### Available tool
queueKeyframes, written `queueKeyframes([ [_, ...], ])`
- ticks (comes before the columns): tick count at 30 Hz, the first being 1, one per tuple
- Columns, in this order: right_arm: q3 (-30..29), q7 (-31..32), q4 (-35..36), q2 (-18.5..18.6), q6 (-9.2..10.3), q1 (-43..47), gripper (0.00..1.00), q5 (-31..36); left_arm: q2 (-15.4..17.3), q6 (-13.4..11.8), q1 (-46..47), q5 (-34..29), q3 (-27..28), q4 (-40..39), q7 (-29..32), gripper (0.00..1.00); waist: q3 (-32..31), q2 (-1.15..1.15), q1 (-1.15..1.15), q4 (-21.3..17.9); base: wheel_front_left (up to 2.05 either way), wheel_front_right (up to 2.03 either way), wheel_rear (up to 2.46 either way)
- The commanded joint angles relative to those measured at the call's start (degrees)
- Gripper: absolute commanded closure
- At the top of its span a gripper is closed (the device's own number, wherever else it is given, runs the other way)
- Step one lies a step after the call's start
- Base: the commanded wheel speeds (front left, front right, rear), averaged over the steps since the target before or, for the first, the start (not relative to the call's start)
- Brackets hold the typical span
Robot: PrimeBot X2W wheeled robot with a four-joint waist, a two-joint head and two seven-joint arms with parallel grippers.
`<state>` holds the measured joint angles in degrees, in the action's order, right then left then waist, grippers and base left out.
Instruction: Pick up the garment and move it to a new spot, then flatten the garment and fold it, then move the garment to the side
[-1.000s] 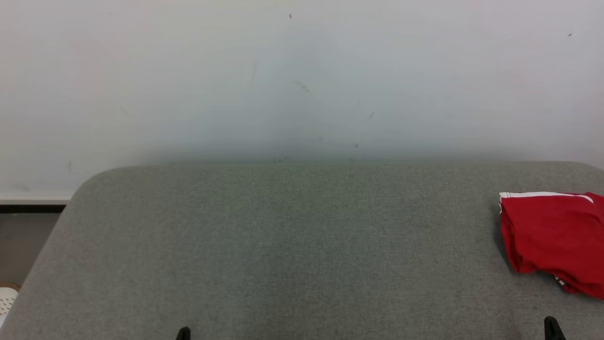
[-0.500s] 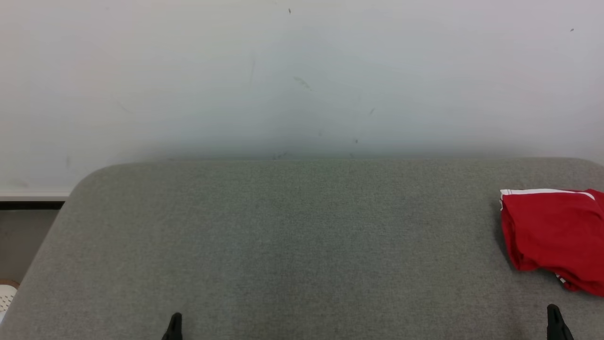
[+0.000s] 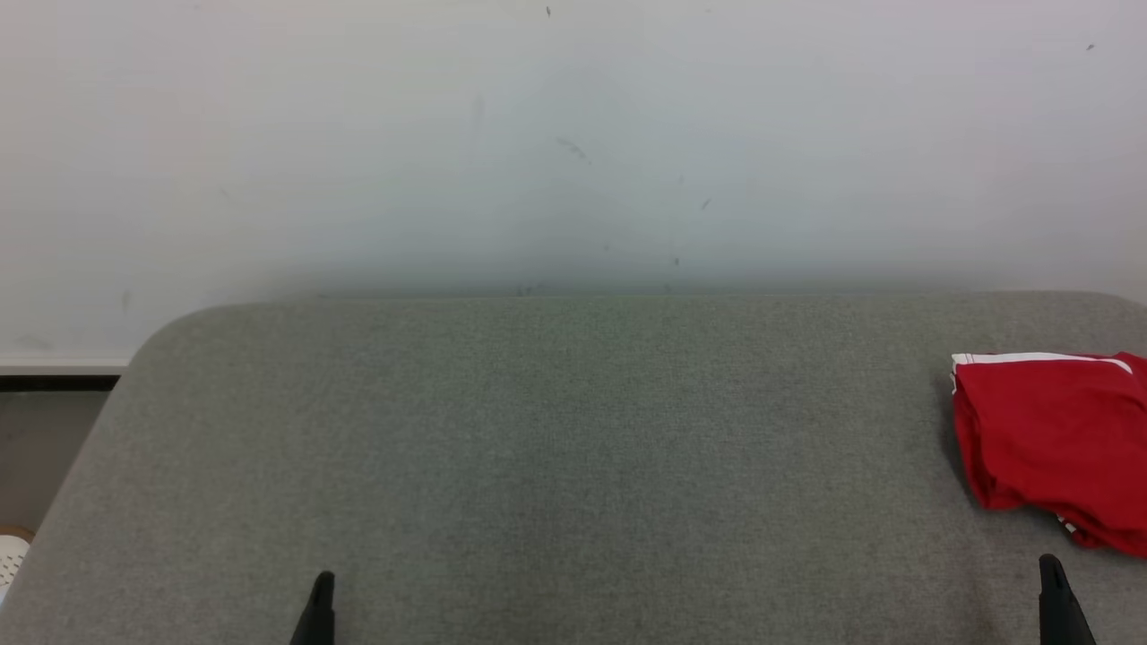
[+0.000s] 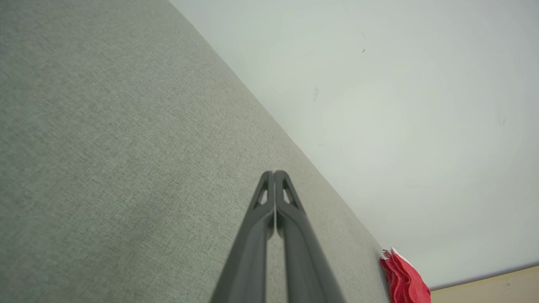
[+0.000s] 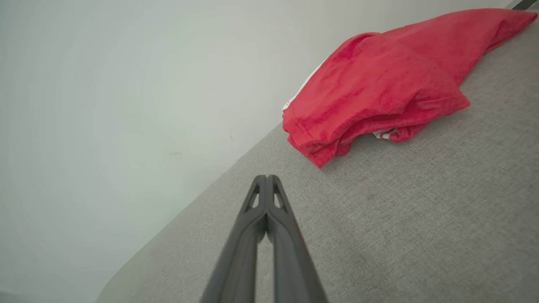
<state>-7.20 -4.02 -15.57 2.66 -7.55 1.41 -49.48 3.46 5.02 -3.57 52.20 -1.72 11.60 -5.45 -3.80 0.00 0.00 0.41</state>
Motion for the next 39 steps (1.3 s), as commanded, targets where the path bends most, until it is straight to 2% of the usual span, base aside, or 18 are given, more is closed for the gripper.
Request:
queueKeyframes([
  [1, 0.0, 0.5, 0.8, 0.4, 0.04, -1.5, 1.00, -2.3, 0.6, 0.3, 1.5, 2.6, 0.6, -0.3, 0.5, 1.00, 0.1, 0.00, 0.00, 0.0, 0.00, 0.00, 0.00],
  [39, 0.4, 6.3, 1.4, 0.4, 0.08, -5.2, 1.00, -25.2, 0.6, 1.6, 6.3, 24.4, 4.2, 1.2, 6.4, 1.00, 1.9, 0.00, 0.00, -0.2, 0.00, 0.00, 0.00],
])
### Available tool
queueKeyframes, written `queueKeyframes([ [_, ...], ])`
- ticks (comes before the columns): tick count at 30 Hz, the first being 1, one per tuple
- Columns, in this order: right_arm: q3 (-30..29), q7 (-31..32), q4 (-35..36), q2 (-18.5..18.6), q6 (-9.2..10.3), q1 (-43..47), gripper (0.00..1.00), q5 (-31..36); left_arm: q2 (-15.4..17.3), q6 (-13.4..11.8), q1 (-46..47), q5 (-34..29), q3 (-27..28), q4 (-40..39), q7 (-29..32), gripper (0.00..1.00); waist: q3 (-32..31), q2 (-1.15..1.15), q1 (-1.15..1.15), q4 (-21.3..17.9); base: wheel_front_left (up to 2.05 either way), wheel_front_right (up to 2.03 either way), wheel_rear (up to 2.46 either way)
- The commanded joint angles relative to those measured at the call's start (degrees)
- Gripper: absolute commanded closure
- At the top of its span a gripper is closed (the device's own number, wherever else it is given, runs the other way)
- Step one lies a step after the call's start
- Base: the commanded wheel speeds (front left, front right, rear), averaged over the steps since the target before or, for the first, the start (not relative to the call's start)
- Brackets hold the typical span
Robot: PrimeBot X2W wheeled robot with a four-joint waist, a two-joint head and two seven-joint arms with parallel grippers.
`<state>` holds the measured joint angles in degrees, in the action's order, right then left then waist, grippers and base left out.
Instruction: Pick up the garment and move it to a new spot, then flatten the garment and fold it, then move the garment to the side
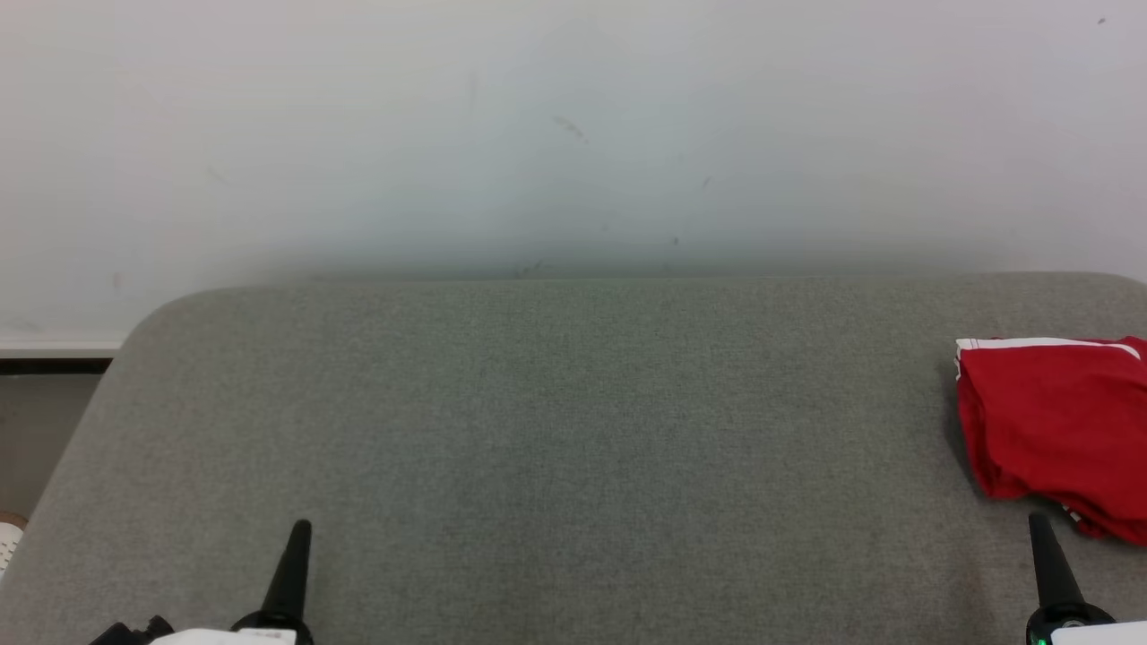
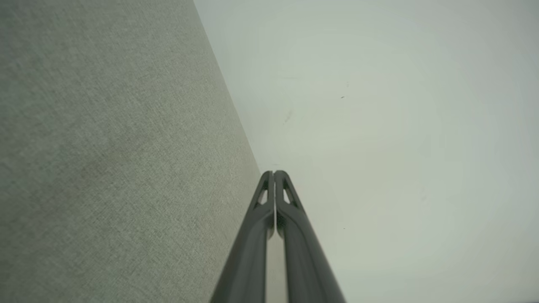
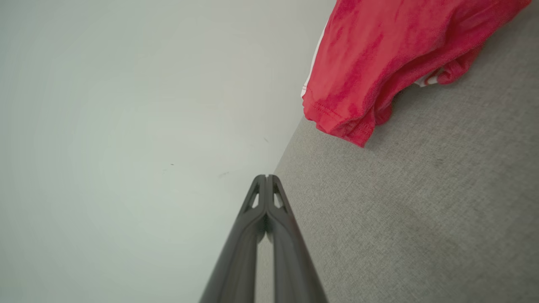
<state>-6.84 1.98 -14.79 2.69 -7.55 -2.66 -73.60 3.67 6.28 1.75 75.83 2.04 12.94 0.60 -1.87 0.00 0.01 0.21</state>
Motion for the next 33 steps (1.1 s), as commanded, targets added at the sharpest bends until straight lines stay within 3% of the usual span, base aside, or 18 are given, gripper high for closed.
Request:
queueKeyframes([
  [1, 0.0, 0.4, 0.6, 0.4, 0.08, -1.2, 1.00, -1.5, 0.4, 0.4, 1.1, 1.2, 0.5, -0.1, 0.5, 1.00, 0.1, 0.00, -0.01, 0.0, 0.00, 0.00, 0.00],
  [33, 0.2, 4.1, 0.9, 0.3, 0.11, -3.5, 1.00, -16.1, 0.2, 1.3, 4.2, 15.0, 3.0, 0.9, 4.4, 1.00, 1.7, 0.00, -0.01, -0.2, 0.00, 0.00, 0.00],
])
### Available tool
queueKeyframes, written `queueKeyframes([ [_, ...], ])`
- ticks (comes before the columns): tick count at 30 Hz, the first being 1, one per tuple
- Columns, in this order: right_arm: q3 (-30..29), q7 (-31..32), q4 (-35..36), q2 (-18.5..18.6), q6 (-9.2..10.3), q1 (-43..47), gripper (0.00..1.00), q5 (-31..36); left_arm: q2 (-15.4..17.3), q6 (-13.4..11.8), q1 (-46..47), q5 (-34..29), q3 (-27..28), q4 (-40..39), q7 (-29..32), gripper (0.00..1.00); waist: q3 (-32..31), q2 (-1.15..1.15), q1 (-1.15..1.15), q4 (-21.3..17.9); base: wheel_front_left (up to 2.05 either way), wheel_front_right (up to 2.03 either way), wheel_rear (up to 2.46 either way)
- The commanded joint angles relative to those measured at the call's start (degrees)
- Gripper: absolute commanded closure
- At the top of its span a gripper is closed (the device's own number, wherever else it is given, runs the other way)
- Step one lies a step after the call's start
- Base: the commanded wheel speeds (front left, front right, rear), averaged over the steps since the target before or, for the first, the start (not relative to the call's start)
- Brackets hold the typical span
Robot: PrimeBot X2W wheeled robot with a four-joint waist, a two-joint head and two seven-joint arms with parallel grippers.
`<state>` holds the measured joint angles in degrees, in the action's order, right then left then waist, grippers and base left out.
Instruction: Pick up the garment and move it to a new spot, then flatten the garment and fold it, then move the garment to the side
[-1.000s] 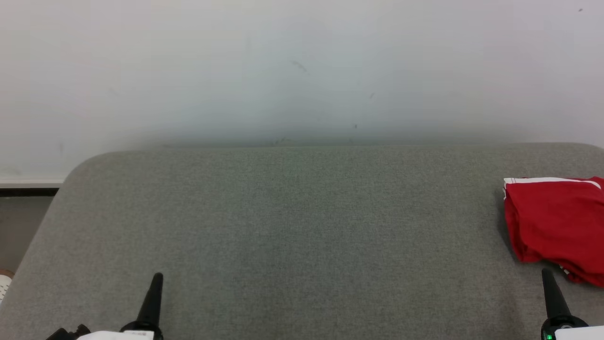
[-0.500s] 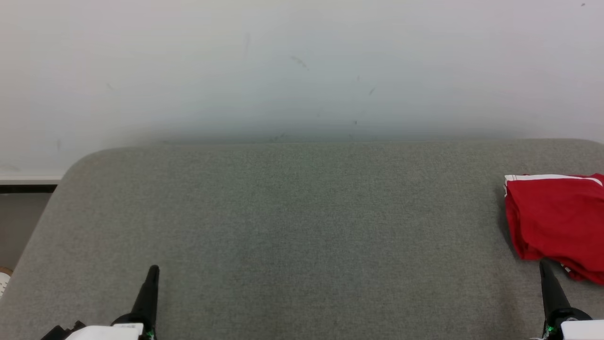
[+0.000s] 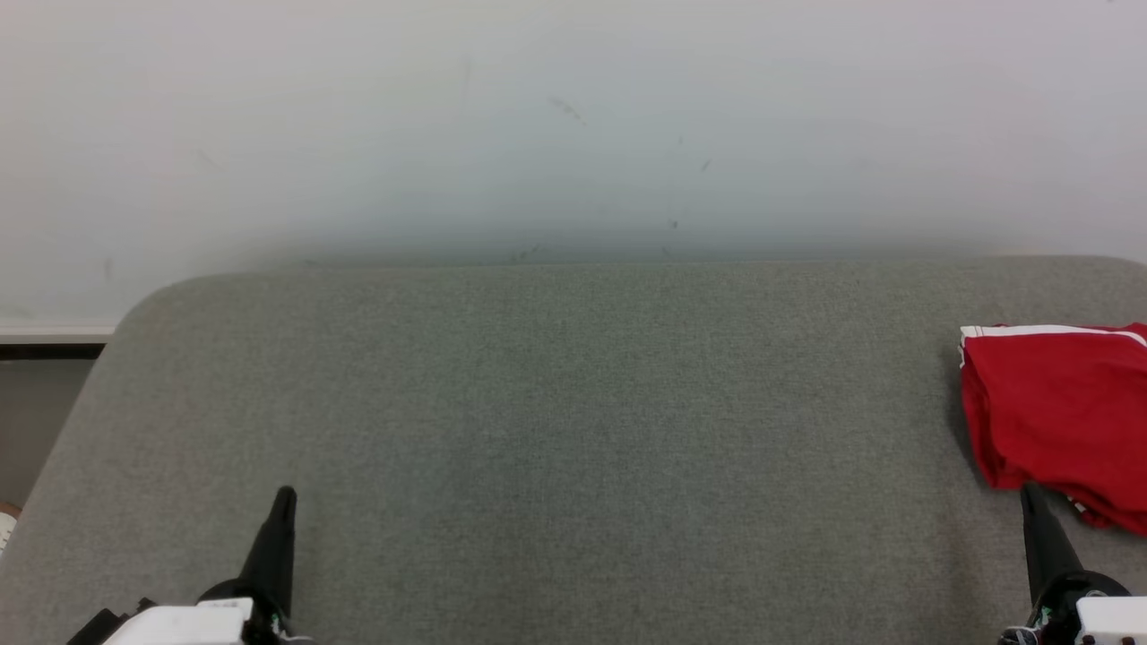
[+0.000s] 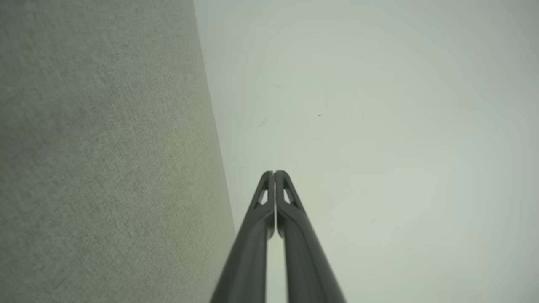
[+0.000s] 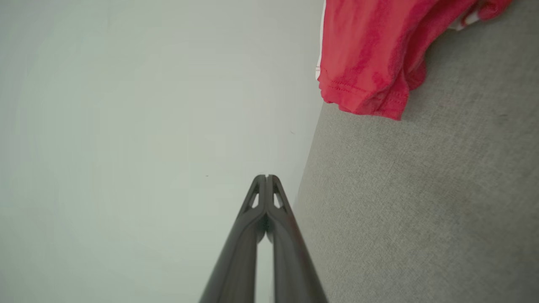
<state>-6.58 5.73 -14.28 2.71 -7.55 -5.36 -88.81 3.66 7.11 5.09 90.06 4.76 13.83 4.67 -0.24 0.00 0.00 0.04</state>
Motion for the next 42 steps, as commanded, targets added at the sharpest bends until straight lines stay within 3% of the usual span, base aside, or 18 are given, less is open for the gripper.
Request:
queueKeyframes([
  [1, 0.0, 0.4, 0.3, 0.3, 0.11, -0.9, 1.00, -1.3, 0.2, 0.5, 0.9, 1.2, 0.3, 0.1, 0.4, 1.00, 0.1, 0.00, 0.00, 0.0, 0.00, 0.00, 0.00],
  [7, 0.0, 1.0, 0.4, 0.3, 0.12, -1.3, 1.00, -3.7, 0.1, 0.6, 1.4, 3.6, 0.8, 0.2, 1.1, 1.00, 0.4, 0.00, 0.00, 0.0, 0.00, 0.00, 0.00],
  [42, 0.0, 1.0, 0.3, 0.3, 0.12, -1.3, 1.00, -3.7, -0.2, 0.5, 1.4, 2.7, 1.2, 0.3, 1.4, 1.00, 0.4, 0.00, 0.00, 0.0, 0.00, 0.00, 0.00],
])
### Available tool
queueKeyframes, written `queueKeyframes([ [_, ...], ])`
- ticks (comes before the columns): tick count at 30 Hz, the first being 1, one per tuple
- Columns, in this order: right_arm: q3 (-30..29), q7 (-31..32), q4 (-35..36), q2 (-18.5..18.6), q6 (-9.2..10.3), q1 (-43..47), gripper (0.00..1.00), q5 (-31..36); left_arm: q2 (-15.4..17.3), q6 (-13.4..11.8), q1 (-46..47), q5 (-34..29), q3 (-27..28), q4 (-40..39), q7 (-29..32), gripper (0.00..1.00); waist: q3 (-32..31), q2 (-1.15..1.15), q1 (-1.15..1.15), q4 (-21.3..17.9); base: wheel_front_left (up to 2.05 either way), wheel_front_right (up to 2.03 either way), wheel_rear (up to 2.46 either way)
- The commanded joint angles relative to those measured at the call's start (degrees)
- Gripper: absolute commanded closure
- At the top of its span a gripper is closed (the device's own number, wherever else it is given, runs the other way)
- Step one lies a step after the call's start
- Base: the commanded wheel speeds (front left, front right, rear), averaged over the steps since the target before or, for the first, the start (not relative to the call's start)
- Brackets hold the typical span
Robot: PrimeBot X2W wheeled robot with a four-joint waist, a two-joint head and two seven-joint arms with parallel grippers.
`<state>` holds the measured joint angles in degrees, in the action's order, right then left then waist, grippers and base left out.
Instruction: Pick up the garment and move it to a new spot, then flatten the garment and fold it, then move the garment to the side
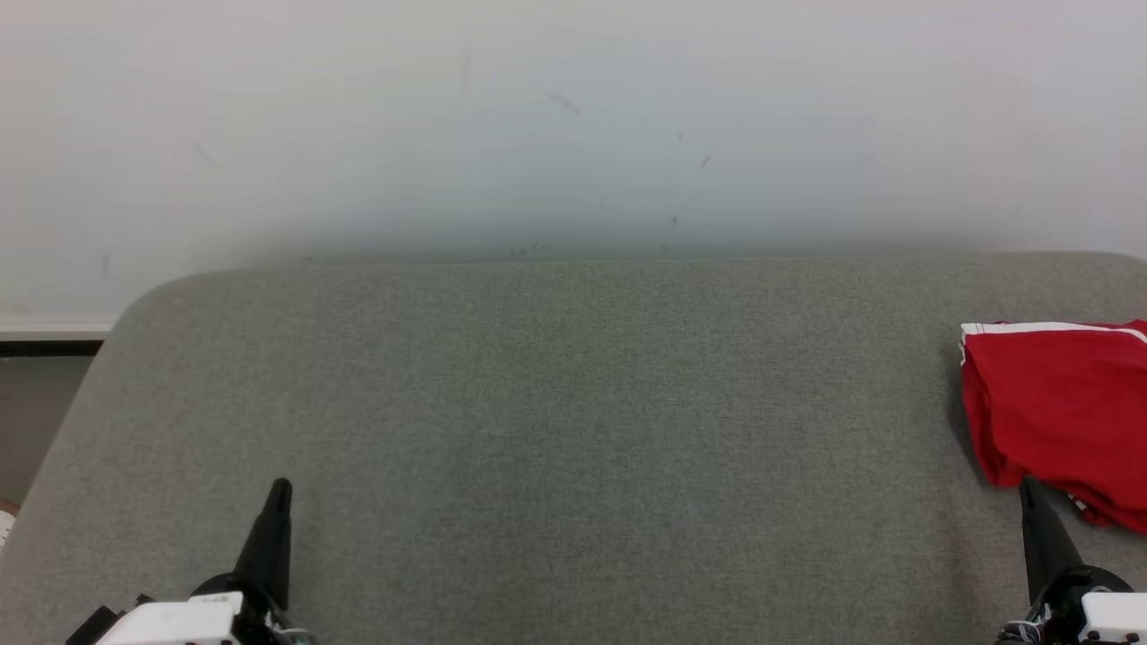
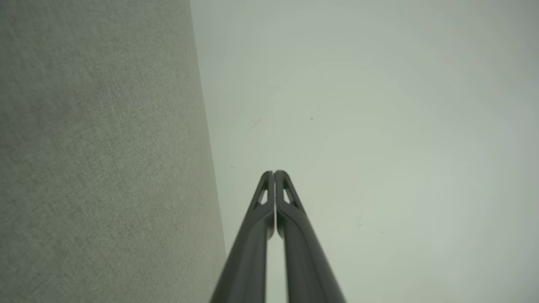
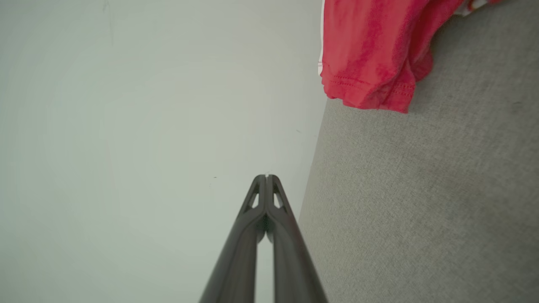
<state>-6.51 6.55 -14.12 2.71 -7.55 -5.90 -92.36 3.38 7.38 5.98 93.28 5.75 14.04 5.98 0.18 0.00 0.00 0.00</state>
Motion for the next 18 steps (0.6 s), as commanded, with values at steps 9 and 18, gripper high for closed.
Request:
queueKeyframes([
  [9, 0.0, 0.2, 0.2, 0.3, 0.12, -0.7, 1.00, -0.1, 0.0, 0.3, 0.5, -0.6, 0.3, 0.0, 0.2, 1.00, 0.0, 0.00, 0.00, 0.0, 0.00, 0.00, 0.00],
  [18, 0.0, 0.2, 0.2, 0.3, 0.12, -0.7, 1.00, -0.1, 0.0, 0.3, 0.5, -0.7, 0.4, 0.1, 0.3, 1.00, 0.0, 0.00, 0.00, 0.0, 0.00, 0.00, 0.00],
])
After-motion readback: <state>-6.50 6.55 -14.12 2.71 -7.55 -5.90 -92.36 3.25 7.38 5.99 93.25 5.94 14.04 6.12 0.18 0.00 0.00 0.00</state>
